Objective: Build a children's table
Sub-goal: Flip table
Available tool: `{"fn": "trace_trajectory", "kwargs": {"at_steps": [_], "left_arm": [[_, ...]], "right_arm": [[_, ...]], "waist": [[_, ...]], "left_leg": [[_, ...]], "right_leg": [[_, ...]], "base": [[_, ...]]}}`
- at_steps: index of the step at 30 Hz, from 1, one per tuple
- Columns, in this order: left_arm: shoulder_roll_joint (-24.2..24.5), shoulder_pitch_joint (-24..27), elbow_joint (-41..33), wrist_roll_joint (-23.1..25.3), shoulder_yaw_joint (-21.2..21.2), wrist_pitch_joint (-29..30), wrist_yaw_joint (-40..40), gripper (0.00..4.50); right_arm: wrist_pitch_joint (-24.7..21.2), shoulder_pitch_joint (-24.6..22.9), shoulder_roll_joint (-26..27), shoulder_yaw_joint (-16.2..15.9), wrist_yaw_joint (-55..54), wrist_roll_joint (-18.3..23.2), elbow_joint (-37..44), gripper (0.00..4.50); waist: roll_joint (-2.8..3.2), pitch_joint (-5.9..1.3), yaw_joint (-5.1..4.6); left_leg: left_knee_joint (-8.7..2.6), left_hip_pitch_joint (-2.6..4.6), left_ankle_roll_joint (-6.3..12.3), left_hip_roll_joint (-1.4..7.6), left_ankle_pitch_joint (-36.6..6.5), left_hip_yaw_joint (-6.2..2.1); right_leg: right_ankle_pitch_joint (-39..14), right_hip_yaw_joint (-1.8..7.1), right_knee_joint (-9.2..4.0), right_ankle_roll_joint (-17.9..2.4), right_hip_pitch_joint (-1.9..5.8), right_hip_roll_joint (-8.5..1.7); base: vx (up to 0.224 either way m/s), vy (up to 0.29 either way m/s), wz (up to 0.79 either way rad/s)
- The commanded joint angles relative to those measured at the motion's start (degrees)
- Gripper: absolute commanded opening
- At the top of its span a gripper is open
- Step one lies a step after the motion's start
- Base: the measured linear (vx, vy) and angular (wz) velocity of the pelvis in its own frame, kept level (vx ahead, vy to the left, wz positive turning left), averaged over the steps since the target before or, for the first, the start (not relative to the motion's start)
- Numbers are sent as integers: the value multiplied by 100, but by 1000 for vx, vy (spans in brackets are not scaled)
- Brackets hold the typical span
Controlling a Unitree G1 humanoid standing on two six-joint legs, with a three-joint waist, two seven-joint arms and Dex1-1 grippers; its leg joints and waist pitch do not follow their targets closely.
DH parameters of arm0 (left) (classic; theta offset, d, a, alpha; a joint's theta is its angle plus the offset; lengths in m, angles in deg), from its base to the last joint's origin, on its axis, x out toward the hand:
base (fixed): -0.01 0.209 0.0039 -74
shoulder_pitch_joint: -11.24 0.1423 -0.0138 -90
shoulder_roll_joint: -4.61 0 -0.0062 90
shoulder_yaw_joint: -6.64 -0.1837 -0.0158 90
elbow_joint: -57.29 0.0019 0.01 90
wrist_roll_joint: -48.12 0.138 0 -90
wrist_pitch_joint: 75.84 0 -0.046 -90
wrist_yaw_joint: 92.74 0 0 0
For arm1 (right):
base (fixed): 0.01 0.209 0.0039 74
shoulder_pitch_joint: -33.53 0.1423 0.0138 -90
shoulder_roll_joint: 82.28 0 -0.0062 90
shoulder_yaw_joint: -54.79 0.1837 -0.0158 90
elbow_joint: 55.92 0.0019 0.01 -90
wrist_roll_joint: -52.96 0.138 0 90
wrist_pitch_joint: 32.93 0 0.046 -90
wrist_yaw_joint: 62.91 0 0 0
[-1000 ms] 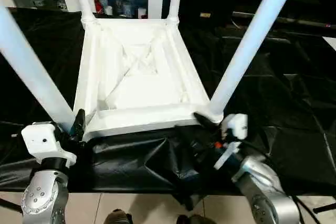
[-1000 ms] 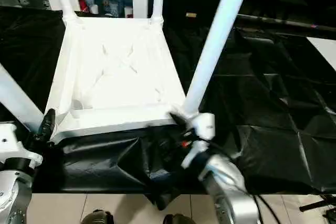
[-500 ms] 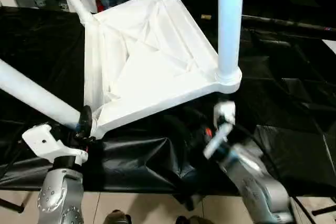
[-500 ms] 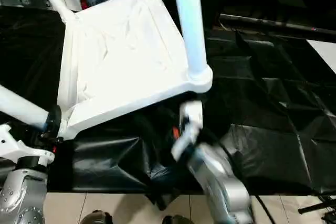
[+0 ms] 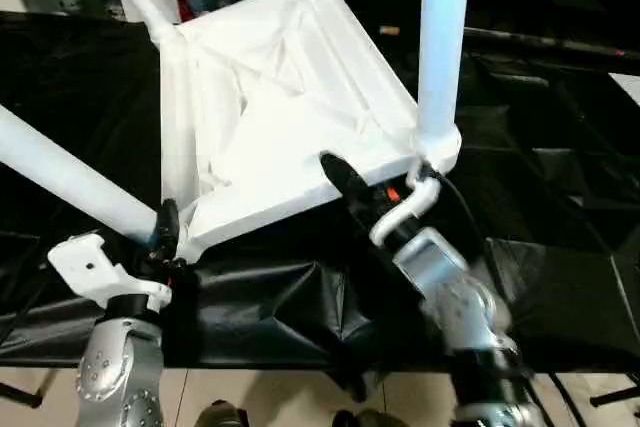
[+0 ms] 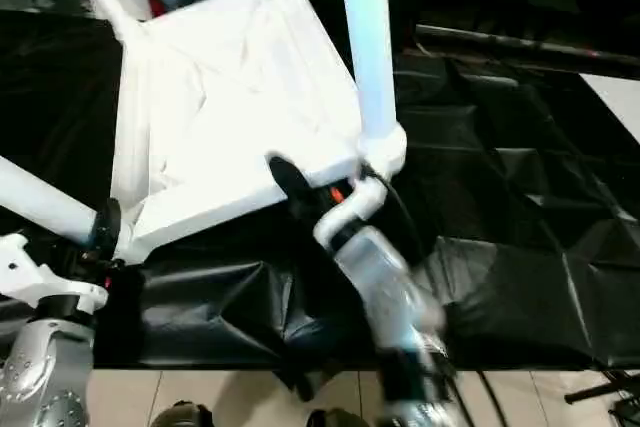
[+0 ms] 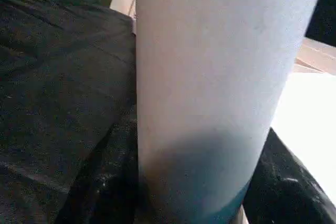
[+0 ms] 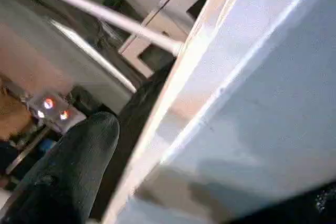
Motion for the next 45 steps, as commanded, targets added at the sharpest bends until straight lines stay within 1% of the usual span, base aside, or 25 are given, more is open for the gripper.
{"fn": "trace_trajectory", "kwargs": {"at_steps": [1,2,4,6,7,8,9,10,12,13,14,17,19,23,24,25,29,30,31,36,39,40,41,43,45], "left_arm": [[-144,60,-99,-175,-317,80,-115,215],[-127,69,-106,-143,-346,72,-140,215],[-124,84,-120,-98,-379,49,-177,215],[-123,95,-134,-73,-407,25,-212,215],[-128,106,-146,-51,-427,9,-222,215],[-127,107,-147,-50,-430,8,-222,215],[-111,132,-168,-30,-488,-32,-273,215],[-110,146,-180,-24,-515,-58,-288,215],[-111,189,-230,-23,-576,-98,-335,215],[-134,227,-269,-50,-601,-127,-367,215],[-134,227,-269,-50,-601,-127,-367,215],[-164,274,-316,-84,-608,-174,-438,215],[-176,329,-375,-124,-640,-188,-519,215],[-155,422,-436,-184,-746,-193,-642,215],[-146,442,-453,-193,-777,-193,-672,215],[-144,454,-465,-201,-797,-193,-694,215],[-153,470,-477,-195,-803,-191,-717,215],[-156,472,-480,-194,-797,-190,-725,215],[-162,479,-482,-195,-792,-191,-736,215],[-158,475,-483,-200,-785,-187,-733,215],[-158,473,-483,-156,-760,-207,-702,215],[-168,438,-470,-238,-734,-245,-765,250],[-177,437,-479,-304,-698,-245,-785,250],[-190,458,-527,-436,-640,-222,-815,285],[-192,487,-585,-546,-603,-215,-856,289]], "right_arm": [[30,-197,639,33,-89,293,-93,450],[12,-143,687,61,-120,380,-151,450],[-32,-17,767,125,-194,483,-307,450],[-61,68,828,187,-242,518,-419,450],[-67,141,865,232,-283,513,-528,450],[-67,141,865,232,-283,513,-528,450],[-64,249,931,327,-408,545,-715,450],[-68,288,942,354,-470,556,-793,450],[-45,373,948,396,-617,583,-987,450],[-36,420,958,431,-634,675,-1113,450],[-36,420,958,431,-634,675,-1113,422],[1,488,1006,589,-754,941,-1229,415],[44,536,1020,683,-811,1043,-1302,384],[57,605,1046,804,-829,1264,-1359,370],[69,625,1045,819,-824,1334,-1376,355],[77,635,1040,816,-807,1365,-1382,335],[66,649,1024,790,-775,1498,-1393,326],[62,649,1008,764,-767,1501,-1393,297],[67,624,990,722,-772,1510,-1366,291],[106,596,935,678,-766,1541,-1359,249],[151,595,903,641,-768,1564,-1377,224],[209,603,876,608,-752,1535,-1380,210],[247,597,837,552,-735,1474,-1356,210],[298,576,787,475,-719,1385,-1293,204],[343,556,764,474,-754,1360,-1230,199]], "waist": [[59,-329,-3],[64,-337,5],[58,-336,16],[60,-336,16],[43,-327,13],[45,-326,12],[48,-325,14],[30,-319,11],[30,-326,5],[24,-313,1],[26,-309,-2],[19,-302,1],[16,-304,-1],[12,-295,-2],[12,-295,-2],[19,-296,-2],[15,-301,-5],[29,-298,-3],[17,-299,-6],[20,-305,2],[18,-296,-2],[10,-300,-1],[12,-299,1],[11,-309,11],[10,-322,23]], "left_leg": [[-490,108,-156,161,-1616,-65],[-485,119,-141,169,-1546,-62],[-486,105,-123,166,-1421,-49],[-488,105,-121,166,-1420,-48],[-488,99,-123,159,-1434,-43],[-490,99,-128,156,-1468,-43],[-489,97,-130,155,-1470,-44],[-490,98,-129,155,-1475,-42],[-487,97,-126,161,-1453,-46],[-493,99,-113,161,-1489,-42],[-492,100,-111,160,-1507,-43],[-492,102,-99,157,-1554,-40],[-492,97,-103,161,-1523,-41],[-497,94,-94,159,-1552,-34],[-497,94,-94,159,-1552,-34],[-496,98,-99,159,-1591,-38],[-496,99,-108,160,-1589,-39],[-497,95,-109,160,-1586,-41],[-498,89,-106,160,-1566,-37],[-495,86,-94,159,-1506,-33],[-502,88,-113,159,-1599,-37],[-500,90,-114,158,-1598,-35],[-499,90,-113,158,-1597,-36],[-487,85,-122,150,-1529,-29],[-485,91,-142,159,-1489,-28]], "right_leg": [[-1881,281,-479,-389,160,-408],[-1659,281,-456,-409,164,-399],[-1367,280,-430,-466,184,-391],[-1366,279,-430,-476,187,-392],[-1423,281,-437,-470,190,-396],[-1537,283,-448,-458,191,-404],[-1566,285,-450,-452,191,-410],[-1627,286,-458,-439,184,-409],[-1589,282,-444,-454,186,-407],[-1627,283,-452,-437,176,-401],[-1657,283,-454,-437,174,-406],[-1796,286,-474,-400,168,-413],[-1781,286,-468,-400,168,-414],[-1825,285,-477,-384,159,-406],[-1825,285,-477,-384,159,-406],[-1887,285,-480,-375,159,-413],[-1890,285,-483,-357,154,-407],[-1877,286,-482,-362,153,-409],[-1845,285,-481,-366,156,-406],[-1759,285,-470,-387,162,-403],[-1917,285,-486,-359,154,-407],[-1925,285,-487,-355,157,-407],[-1936,286,-487,-352,153,-409],[-1931,291,-478,-386,154,-425],[-1831,290,-464,-442,152,-419]], "base": [[0,0,0],[0,0,0],[0,0,0],[0,0,0],[0,0,0],[0,0,0],[0,0,0],[0,0,0],[0,0,0],[0,0,0],[0,0,0],[0,0,0],[0,0,0],[0,0,0],[0,0,0],[0,0,0],[0,0,0],[0,0,0],[0,0,0],[0,0,0],[0,0,0],[0,0,0],[0,0,0],[0,0,0],[0,0,0]]}}
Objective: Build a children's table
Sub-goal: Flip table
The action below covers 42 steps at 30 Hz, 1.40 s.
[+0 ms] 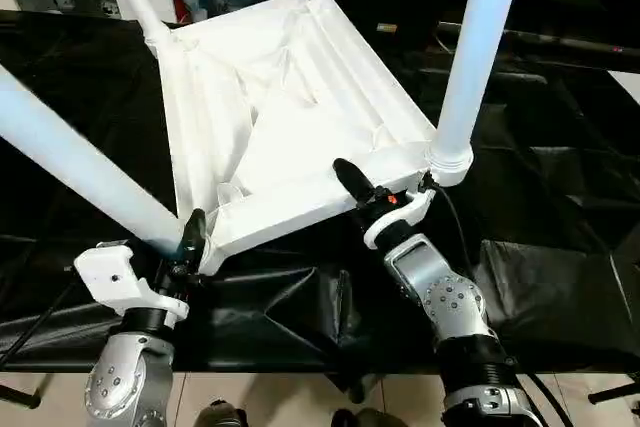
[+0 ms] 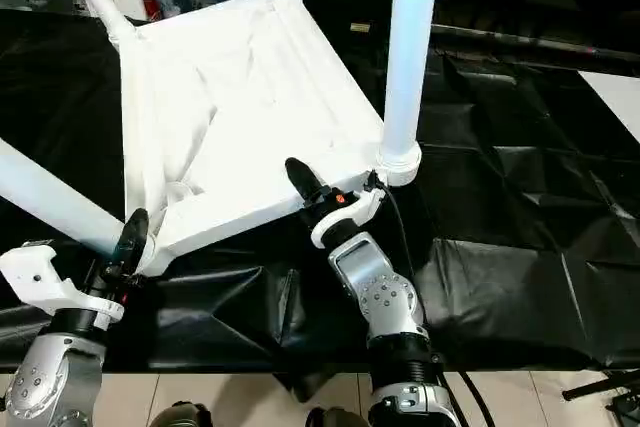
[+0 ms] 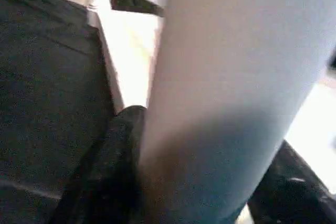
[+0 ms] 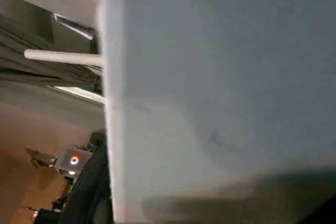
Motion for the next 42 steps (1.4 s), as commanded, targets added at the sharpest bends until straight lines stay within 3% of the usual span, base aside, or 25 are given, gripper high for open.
{"fn": "trace_trajectory", "kwargs": {"at_steps": [1,3,4,6,8,11,18,21,22,23,24,27,28,33,37,42], "left_arm": [[-172,45,-290,-350,-88,-94,-234,319],[-174,45,-311,-436,-18,-125,-244,319],[-170,3,-320,-567,279,-263,-125,327],[-168,-36,-311,-636,470,-344,-21,339],[-164,-145,-286,-892,927,-486,257,371],[-28,-264,-193,-1420,1600,-654,594,380],[332,-358,76,-2010,2440,-838,834,381],[511,-250,93,-1821,2432,-820,605,381],[595,-169,76,-1700,2340,-763,462,412],[737,16,1,-1499,2042,-604,98,412],[787,113,-62,-1460,1859,-483,-89,425],[896,326,-254,-1570,1355,19,-295,446],[958,378,-258,-1311,1150,126,-195,450],[904,351,-299,-1213,984,216,26,450],[839,536,-600,-1399,651,365,-250,450],[1055,941,-540,-1400,793,666,-363,450]], "right_arm": [[208,287,700,66,-293,-221,86,198],[252,282,667,69,-330,-251,121,198],[322,270,573,57,-387,-322,235,198],[370,274,522,61,-397,-356,277,198],[426,278,421,60,-434,-380,367,198],[423,263,263,76,-479,-403,542,198],[489,223,-10,64,-522,-443,591,198],[604,233,-78,71,-617,-456,569,198],[640,248,-99,87,-652,-441,549,198],[687,268,-123,95,-687,-444,526,198],[710,277,-135,82,-694,-457,517,198],[770,283,-160,-2,-701,-467,503,197],[798,282,-152,-17,-733,-468,503,197],[827,266,-130,-30,-792,-453,509,197],[825,240,-120,-52,-804,-447,536,197],[823,262,-123,18,-798,-481,523,197]], "waist": [[58,-338,3],[35,-340,2],[40,-340,11],[30,-331,0],[39,-330,1],[36,-329,2],[25,-360,-3],[32,-360,-2],[32,-359,-7],[12,-355,-10],[33,-367,-12],[33,-360,-28],[49,-347,-25],[49,-325,5],[50,-348,24],[48,-334,56]], "left_leg": [[-465,99,-146,170,-1429,-48],[-458,84,-105,155,-1363,-36],[-456,87,-99,155,-1355,-31],[-460,89,-102,158,-1398,-29],[-460,99,-135,153,-1466,-33],[-464,106,-192,149,-1508,-39],[-453,99,-203,136,-1343,-33],[-455,109,-198,144,-1320,-30],[-457,111,-208,143,-1341,-28],[-459,108,-205,143,-1374,-28],[-460,108,-208,144,-1351,-34],[-459,122,-238,156,-1370,-23],[-467,125,-249,152,-1466,-18],[-484,145,-323,152,-1772,-30],[-471,130,-326,152,-1637,-24],[-474,130,-276,143,-1641,-16]], "right_leg": [[-1497,268,-429,-507,184,-384],[-1395,273,-413,-507,206,-390],[-1403,276,-420,-510,203,-393],[-1456,276,-424,-500,203,-387],[-1658,278,-441,-427,197,-392],[-1765,278,-447,-357,185,-386],[-1319,278,-389,-368,206,-360],[-1302,278,-386,-355,202,-359],[-1328,280,-387,-349,201,-359],[-1401,279,-399,-320,204,-359],[-1409,279,-389,-299,209,-363],[-1323,284,-372,-392,192,-358],[-1367,287,-377,-407,179,-343],[-1849,298,-432,-297,155,-364],[-1626,301,-408,-317,163,-356],[-1651,301,-413,-277,157,-340]], "base": [[0,0,0],[0,0,0],[0,0,0],[0,0,0],[0,0,0],[0,0,0],[0,0,0],[0,0,0],[0,0,0],[0,0,0],[0,0,0],[0,0,0],[0,0,0],[0,0,0],[0,0,0],[0,0,0]]}}
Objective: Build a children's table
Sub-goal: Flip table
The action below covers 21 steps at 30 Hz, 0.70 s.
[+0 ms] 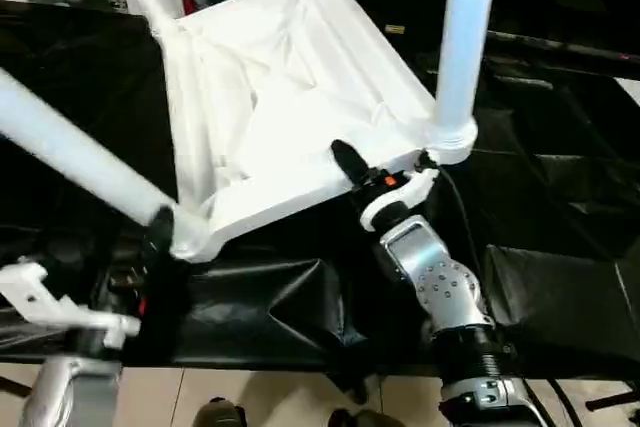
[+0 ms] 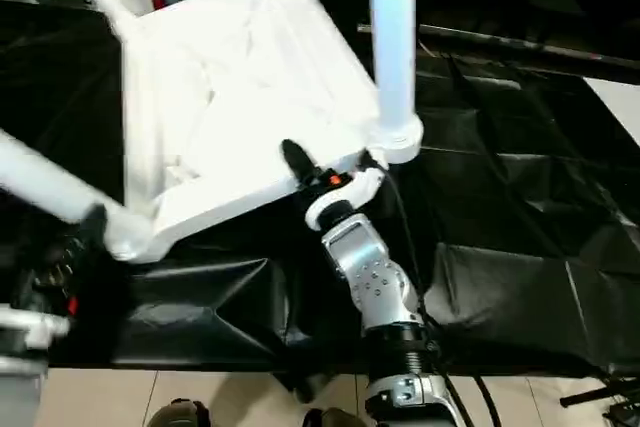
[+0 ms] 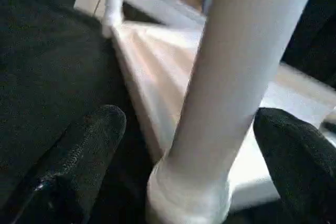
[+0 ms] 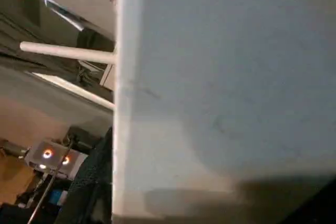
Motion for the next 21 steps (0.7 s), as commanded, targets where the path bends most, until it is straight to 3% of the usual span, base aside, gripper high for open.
{"fn": "trace_trajectory", "kwargs": {"at_steps": [1,5,6,8,10,11,12,14,17,21], "left_arm": [[150,236,31,-139,133,248,-188,450],[759,877,-373,-1000,82,901,-1167,450],[904,992,-432,-1012,79,946,-1355,450],[1119,1104,-556,-1068,202,1023,-1514,450],[1285,1063,-657,-1133,415,1006,-1570,450],[1405,1002,-733,-1245,575,1042,-1585,450],[1647,863,-853,-1385,829,1089,-1620,450],[2147,702,-1051,-1814,1183,1350,-1721,450],[2699,649,-1249,-2196,1398,1694,-1922,450],[3019,665,-1440,-2463,1427,1992,-2062,450]], "right_arm": [[352,66,-12,358,-206,-227,106,197],[350,106,-59,370,-208,-235,119,197],[337,114,-73,367,-216,-244,134,197],[280,142,-196,288,-174,-391,180,197],[291,168,-303,241,-152,-532,270,197],[280,194,-371,247,-160,-592,332,197],[279,248,-491,277,-208,-680,418,197],[251,333,-726,286,-250,-836,512,197],[194,360,-983,239,-232,-1000,618,197],[189,405,-1150,252,-263,-1153,667,197]], "waist": [[77,-332,-39],[74,-298,-22],[94,-294,-14],[38,-256,-40],[73,-253,-39],[37,-253,-41],[50,-261,-42],[11,-259,-60],[39,-281,-42],[44,-323,-41]], "left_leg": [[-468,124,-268,141,-1640,-38],[-481,161,-311,138,-1885,-38],[-490,167,-330,140,-1936,-46],[-515,170,-354,145,-2155,-48],[-522,171,-393,140,-2184,-56],[-521,159,-403,135,-2116,-57],[-522,169,-407,130,-2088,-56],[-507,176,-386,114,-1982,-48],[-492,201,-409,109,-1817,-29],[-471,196,-410,100,-1494,5]], "right_leg": [[-1674,282,-428,-275,177,-343],[-2079,283,-444,-275,115,-341],[-2139,281,-444,-283,109,-341],[-2344,284,-479,-225,89,-326],[-2386,289,-486,-191,88,-334],[-2347,290,-459,-179,107,-341],[-2301,290,-459,-187,103,-335],[-2214,282,-425,-217,110,-320],[-2019,288,-377,-224,100,-302],[-1435,303,-309,-298,124,-275]], "base": [[0,0,0],[0,0,0],[0,0,0],[0,0,0],[0,0,0],[0,0,0],[0,0,0],[0,0,0],[0,0,0],[0,0,0]]}}
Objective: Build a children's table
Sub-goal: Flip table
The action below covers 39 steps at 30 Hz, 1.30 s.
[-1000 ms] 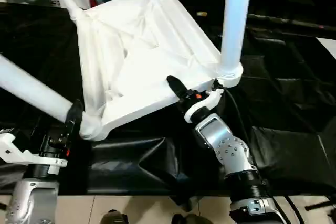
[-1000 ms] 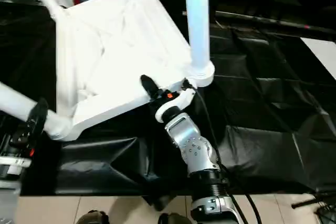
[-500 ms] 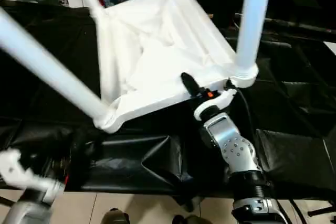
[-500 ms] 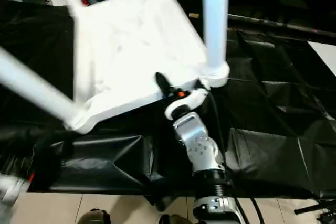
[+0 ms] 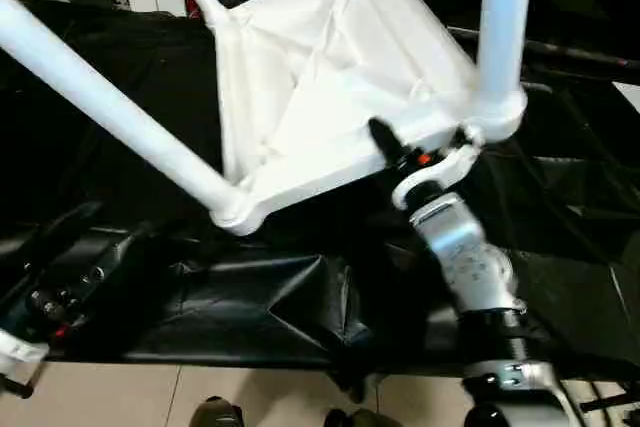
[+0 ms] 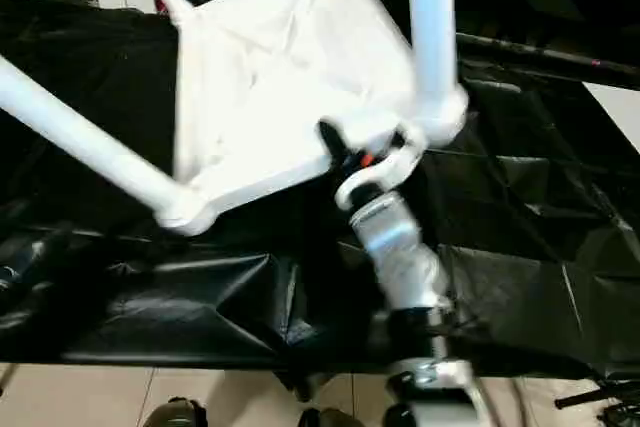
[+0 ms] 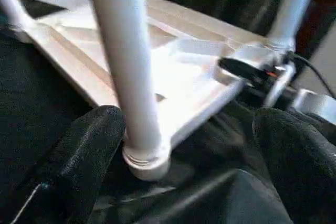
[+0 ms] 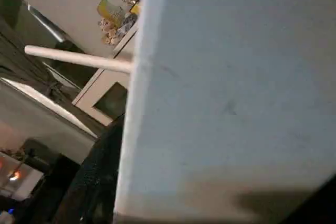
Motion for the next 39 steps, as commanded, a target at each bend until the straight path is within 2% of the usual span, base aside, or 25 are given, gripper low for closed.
{"fn": "trace_trajectory", "kwargs": {"at_steps": [1,2,5,8,9,10,13,16,21,22,26,28,32,33,34,35,36,37,39], "left_arm": [[138,60,-262,-215,7,239,-143,450],[286,72,-360,-324,-27,392,-215,450],[448,40,-483,-435,-92,565,-225,450],[636,-303,-642,-510,-245,691,-53,450],[637,-319,-642,-506,-246,688,-46,450],[664,-636,-642,-412,-279,625,95,450],[687,-824,-646,-376,-280,588,192,450],[741,-1074,-673,-424,-238,580,328,450],[835,-1229,-746,-549,-169,625,419,450],[902,-1401,-810,-608,-152,706,517,450],[918,-1554,-836,-544,-189,747,592,450],[905,-1569,-836,-558,-194,747,604,450],[889,-1823,-712,-123,-366,663,807,450],[898,-2008,-649,172,-578,637,898,450],[945,-2251,-589,677,-987,622,1025,450],[952,-2266,-589,725,-1027,620,1028,450],[970,-2304,-587,845,-1124,615,1036,450],[958,-2409,-604,1086,-1391,638,1102,450],[945,-2478,-619,1235,-1566,656,1147,450]], "right_arm": [[215,62,-444,23,6,-820,295,197],[245,110,-536,5,-37,-923,333,197],[284,177,-679,-91,-71,-1114,399,197],[251,340,-979,-378,-84,-1513,608,197],[249,345,-986,-384,-85,-1522,613,197],[207,446,-1119,-509,-95,-1701,714,197],[200,521,-1195,-570,-121,-1817,773,197],[150,636,-1313,-663,-205,-1979,858,197],[-49,741,-1475,-813,-400,-2190,984,195],[-395,783,-1533,-905,-638,-2341,1200,193],[-875,718,-1488,-958,-964,-2476,1596,193],[-955,689,-1467,-960,-1031,-2507,1687,191],[-1168,456,-1435,-1022,-1537,-2964,2215,190],[-1117,279,-1491,-1170,-1664,-3299,2444,190],[-1032,-13,-1470,-1320,-1838,-3624,2671,190],[-1025,-38,-1467,-1333,-1843,-3639,2681,190],[-1008,-101,-1458,-1367,-1854,-3678,2704,190],[-958,-237,-1401,-1396,-1934,-3758,2727,190],[-958,-324,-1366,-1419,-1996,-3811,2763,190]], "waist": [[147,-348,-58],[164,-348,-51],[146,-333,-41],[136,-315,-25],[136,-315,-25],[118,-309,-22],[103,-312,-32],[105,-342,-56],[88,-374,-90],[71,-375,-86],[67,-361,-80],[68,-371,-69],[81,-368,-8],[98,-374,3],[110,-369,41],[116,-357,54],[105,-357,59],[97,-372,57],[97,-361,45]], "left_leg": [[-464,176,-429,110,-1460,-29],[-466,171,-425,108,-1451,-25],[-457,187,-455,103,-1565,-9],[-459,187,-531,101,-1725,-14],[-459,187,-531,101,-1725,-14],[-450,196,-554,89,-1849,-16],[-446,172,-578,86,-1838,-31],[-424,183,-611,85,-1794,-31],[-412,204,-640,86,-1821,-31],[-404,208,-642,79,-1819,-25],[-405,206,-699,82,-1900,-30],[-400,208,-721,81,-1853,-29],[-403,240,-781,90,-1837,-20],[-397,252,-795,88,-1858,-18],[-399,279,-826,101,-1837,-7],[-397,295,-834,97,-1881,-3],[-415,251,-858,95,-1915,-25],[-429,237,-865,104,-1886,-39],[-428,222,-870,91,-2020,-50]], "right_leg": [[-1393,247,-315,-322,131,-271],[-1385,254,-319,-333,143,-276],[-1632,264,-344,-296,130,-274],[-2027,279,-373,-151,123,-276],[-2027,279,-373,-151,123,-276],[-2336,287,-402,-53,116,-283],[-2569,292,-420,50,130,-293],[-2490,283,-407,52,114,-280],[-2053,261,-354,-90,105,-229],[-2020,264,-347,-123,106,-228],[-2173,268,-354,-81,100,-235],[-2150,272,-354,-47,99,-238],[-2072,272,-365,30,72,-226],[-2032,274,-348,25,63,-229],[-2004,278,-374,101,40,-220],[-2004,283,-374,121,12,-219],[-2063,281,-367,125,67,-239],[-2061,280,-354,136,90,-251],[-2214,280,-359,103,89,-262]], "base": [[0,0,0],[0,0,0],[0,0,0],[0,0,0],[0,0,0],[0,0,0],[0,0,0],[0,0,0],[0,0,0],[0,0,0],[0,0,0],[0,0,0],[0,0,0],[0,0,0],[0,0,0],[0,0,0],[0,0,0],[0,0,0],[0,0,0]]}}
